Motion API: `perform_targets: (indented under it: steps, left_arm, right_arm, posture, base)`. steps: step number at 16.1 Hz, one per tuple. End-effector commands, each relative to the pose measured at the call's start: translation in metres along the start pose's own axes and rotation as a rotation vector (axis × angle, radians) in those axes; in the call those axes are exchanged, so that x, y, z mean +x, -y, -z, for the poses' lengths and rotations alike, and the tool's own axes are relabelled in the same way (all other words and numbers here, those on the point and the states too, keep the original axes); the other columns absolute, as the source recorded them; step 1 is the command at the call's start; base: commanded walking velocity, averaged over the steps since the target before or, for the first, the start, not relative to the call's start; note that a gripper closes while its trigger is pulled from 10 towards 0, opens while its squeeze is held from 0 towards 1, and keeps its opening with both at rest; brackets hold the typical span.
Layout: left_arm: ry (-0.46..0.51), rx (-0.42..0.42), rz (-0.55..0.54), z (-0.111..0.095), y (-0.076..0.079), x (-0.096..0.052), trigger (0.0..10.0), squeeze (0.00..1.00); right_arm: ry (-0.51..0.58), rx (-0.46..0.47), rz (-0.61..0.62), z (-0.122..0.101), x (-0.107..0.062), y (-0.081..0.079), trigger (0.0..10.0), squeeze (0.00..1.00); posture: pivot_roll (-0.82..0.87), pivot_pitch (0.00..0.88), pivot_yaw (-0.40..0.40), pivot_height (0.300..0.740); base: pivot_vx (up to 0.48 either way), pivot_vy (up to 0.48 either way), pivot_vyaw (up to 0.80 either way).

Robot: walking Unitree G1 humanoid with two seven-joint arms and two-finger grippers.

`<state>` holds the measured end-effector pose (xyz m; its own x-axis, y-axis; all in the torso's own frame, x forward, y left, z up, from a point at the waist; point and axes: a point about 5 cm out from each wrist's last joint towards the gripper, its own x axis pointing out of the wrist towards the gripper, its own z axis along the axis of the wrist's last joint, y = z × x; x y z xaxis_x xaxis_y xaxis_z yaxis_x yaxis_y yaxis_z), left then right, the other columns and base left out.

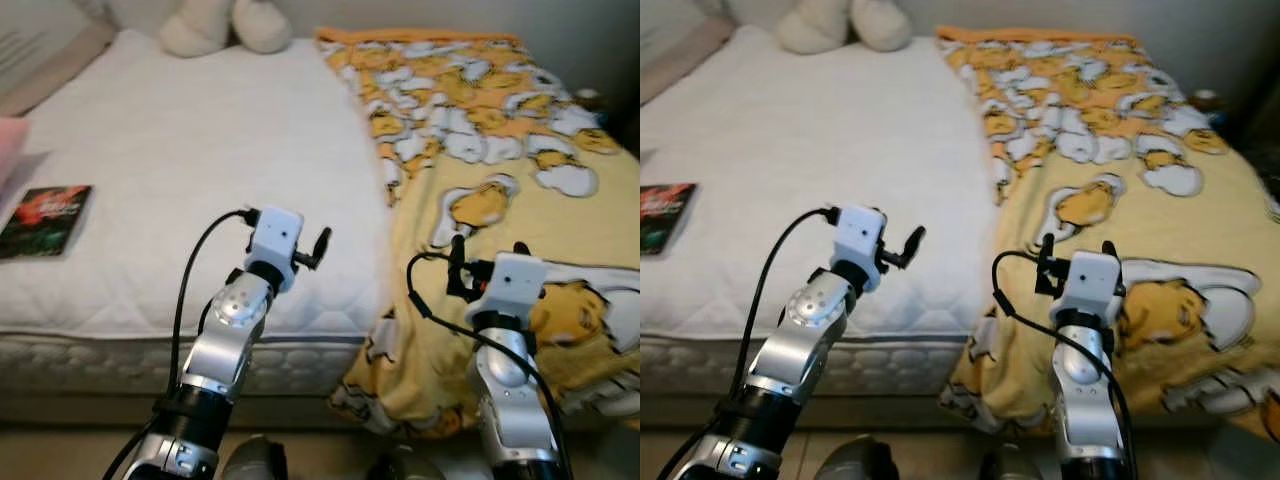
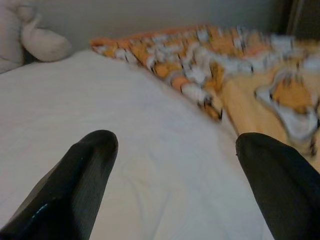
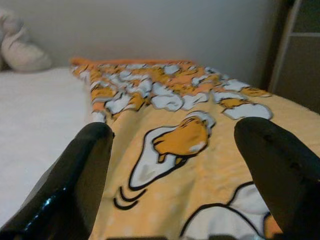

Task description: Clean up the room

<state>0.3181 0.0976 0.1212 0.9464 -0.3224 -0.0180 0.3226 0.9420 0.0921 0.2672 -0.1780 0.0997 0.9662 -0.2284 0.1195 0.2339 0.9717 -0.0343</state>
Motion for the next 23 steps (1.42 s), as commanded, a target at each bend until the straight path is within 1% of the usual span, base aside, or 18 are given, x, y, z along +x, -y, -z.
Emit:
perform_targets:
  steps: [1, 2, 3, 4, 5, 7, 8, 9, 10, 12, 14, 17, 19, 23]
  left_arm:
    - [0.05, -0.035, -0.088, -0.009, -0.011, 0.002, 10.0, 0.0]
    - [0.021, -0.065, -0.163, -0.007, -0.017, 0.002, 10.0, 0.0]
    - [0.011, -0.082, -0.175, -0.005, -0.018, 0.001, 10.0, 0.0]
    - [-0.02, -0.101, -0.179, 0.001, -0.018, 0.0, 10.0, 0.0]
    - [-0.033, -0.113, -0.186, 0.003, -0.019, -0.001, 10.0, 0.0]
    - [-0.013, -0.091, -0.158, 0.001, -0.015, -0.001, 10.0, 0.0]
    - [-0.009, -0.077, -0.153, 0.0, -0.013, 0.001, 10.0, 0.0]
    - [-0.007, -0.077, -0.153, -0.001, -0.013, 0.002, 10.0, 0.0]
    - [-0.004, -0.073, -0.146, -0.002, -0.012, 0.003, 10.0, 0.0]
    - [-0.009, -0.056, -0.132, -0.002, -0.01, 0.004, 10.0, 0.0]
    - [-0.01, -0.048, -0.119, -0.002, -0.009, 0.003, 10.0, 0.0]
    - [-0.005, -0.053, -0.105, -0.002, -0.009, 0.003, 10.0, 0.0]
    - [-0.004, -0.038, -0.108, -0.003, -0.008, 0.004, 10.0, 0.0]
    - [-0.008, -0.048, -0.074, 0.0, -0.002, 0.002, 10.0, 0.0]
  right_arm:
    - [0.032, 0.032, -0.008, -0.007, -0.002, 0.0, 10.0, 1.0]
    - [0.04, 0.036, -0.014, -0.007, -0.004, 0.0, 10.0, 1.0]
    - [0.039, 0.036, -0.016, -0.006, -0.005, -0.001, 10.0, 1.0]
    - [0.013, 0.037, -0.024, 0.001, -0.005, -0.001, 10.0, 1.0]
    - [-0.004, 0.052, -0.029, 0.003, -0.005, -0.003, 10.0, 1.0]
    - [-0.011, 0.05, -0.037, 0.001, 0.001, -0.004, 10.0, 1.0]
    - [-0.053, 0.031, -0.045, 0.001, 0.01, -0.004, 10.0, 0.93]
    - [-0.068, -0.005, -0.041, 0.0, 0.017, -0.002, 10.0, 0.0]
    - [-0.073, -0.007, -0.022, 0.0, 0.022, 0.002, 10.0, 0.0]
    - [-0.096, 0.02, -0.003, 0.004, 0.023, 0.005, 10.0, 0.0]
    - [-0.139, 0.077, 0.017, 0.008, 0.021, 0.003, 10.0, 0.0]
    - [-0.156, 0.082, 0.008, 0.013, 0.017, -0.001, 10.0, 0.0]
    - [-0.158, 0.09, -0.003, 0.012, 0.018, -0.003, 10.0, 0.0]
    - [-0.155, 0.083, -0.012, 0.01, 0.019, -0.002, 10.0, 0.0]
  posture:
    - [-0.02, 0.0, 0.025, 0.699]
    - [-0.01, 0.0, 0.021, 0.699]
    - [0.0, 0.0, 0.016, 0.699]
    - [0.01, 0.0, 0.015, 0.699]
    - [0.02, 0.0, 0.011, 0.699]
    - [0.01, 0.0, 0.005, 0.699]
    - [0.02, 0.0, 0.0, 0.699]
    - [0.01, 0.0, -0.002, 0.699]
    - [0.01, 0.0, -0.002, 0.699]
    - [0.02, 0.0, -0.007, 0.699]
    - [0.03, 0.0, -0.007, 0.699]
    - [0.03, 0.0, -0.004, 0.699]
    - [0.02, 0.0, -0.002, 0.699]
    - [0.01, 0.0, -0.003, 0.699]
  base:
    - [0.0, 0.0, 0.0]
    - [0.0, 0.0, 0.0]
    - [0.0, 0.0, 0.0]
    - [0.0, 0.0, 0.0]
    - [0.0, 0.0, 0.0]
    - [0.0, 0.0, 0.0]
    - [0.0, 0.0, 0.0]
    - [0.0, 0.0, 0.0]
    - [0.0, 0.0, 0.0]
    - [0.0, 0.0, 0.0]
    - [0.0, 0.0, 0.0]
    - [0.0, 0.0, 0.0]
    - [0.0, -0.469, 0.0]
    - [0.0, -0.465, 0.0]
